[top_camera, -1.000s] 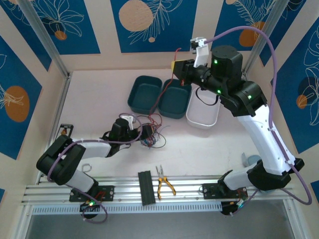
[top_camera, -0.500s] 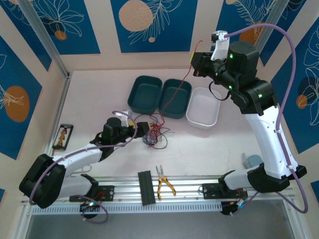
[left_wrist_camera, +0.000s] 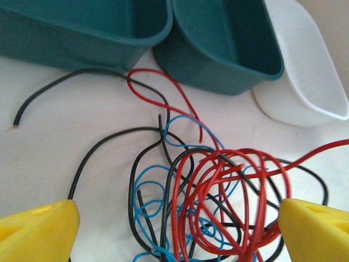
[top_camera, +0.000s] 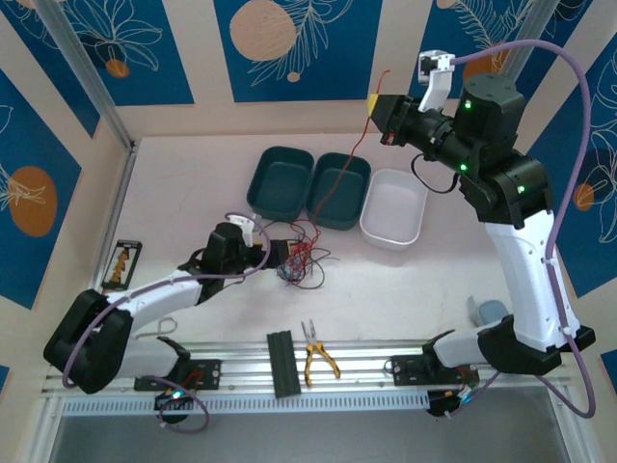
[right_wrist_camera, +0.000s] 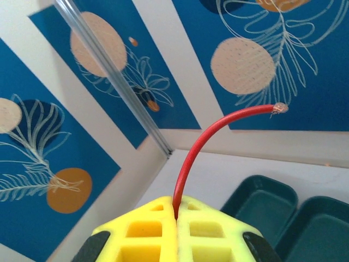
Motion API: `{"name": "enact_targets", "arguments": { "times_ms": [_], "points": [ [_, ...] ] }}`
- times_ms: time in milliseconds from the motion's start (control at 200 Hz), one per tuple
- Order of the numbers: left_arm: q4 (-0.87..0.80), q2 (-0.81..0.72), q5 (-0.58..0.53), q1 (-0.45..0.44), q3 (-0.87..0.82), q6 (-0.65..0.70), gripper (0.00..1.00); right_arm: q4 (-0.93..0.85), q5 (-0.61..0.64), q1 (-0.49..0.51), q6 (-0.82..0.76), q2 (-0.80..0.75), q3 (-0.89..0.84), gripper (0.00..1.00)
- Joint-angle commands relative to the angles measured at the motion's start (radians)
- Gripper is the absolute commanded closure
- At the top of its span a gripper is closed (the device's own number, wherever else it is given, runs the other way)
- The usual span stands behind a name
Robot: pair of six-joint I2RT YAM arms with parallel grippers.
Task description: Untangle the cables
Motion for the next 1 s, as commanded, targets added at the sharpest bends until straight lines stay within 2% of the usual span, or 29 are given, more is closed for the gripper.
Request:
{"name": "enact_targets", "arguments": {
  "times_ms": [0, 330, 550, 685, 835, 995],
  "points": [
    [0.035, 0.044, 0.048, -0.016, 0.014, -0.015, 0.07, 0.003, -0.068, 0.0, 0.016, 0.011, 0.075, 1.0],
    [0.098, 0.107, 0.05, -0.028, -0.018, -0.052, 0.07, -0.048, -0.104, 0.0, -0.001, 0.076, 0.279, 1.0],
    [0.181, 0.092, 0.085, -0.031, -0.037, -0.065, 0.06, -0.049, -0.132, 0.0, 0.011, 0.085, 0.283, 1.0],
    [0.276, 0.031, 0.122, -0.083, -0.034, 0.056, 0.0, -0.048, -0.14, 0.0, 0.021, 0.085, 0.268, 1.0],
    [0.252, -0.001, 0.008, -0.214, 0.025, 0.295, 0.0, -0.046, -0.151, 0.004, 0.036, 0.089, 0.28, 1.0],
    [0.432, 0.102, -0.037, -0.284, 0.054, 0.355, 0.0, -0.044, -0.151, 0.015, 0.058, 0.09, 0.297, 1.0]
  ]
}}
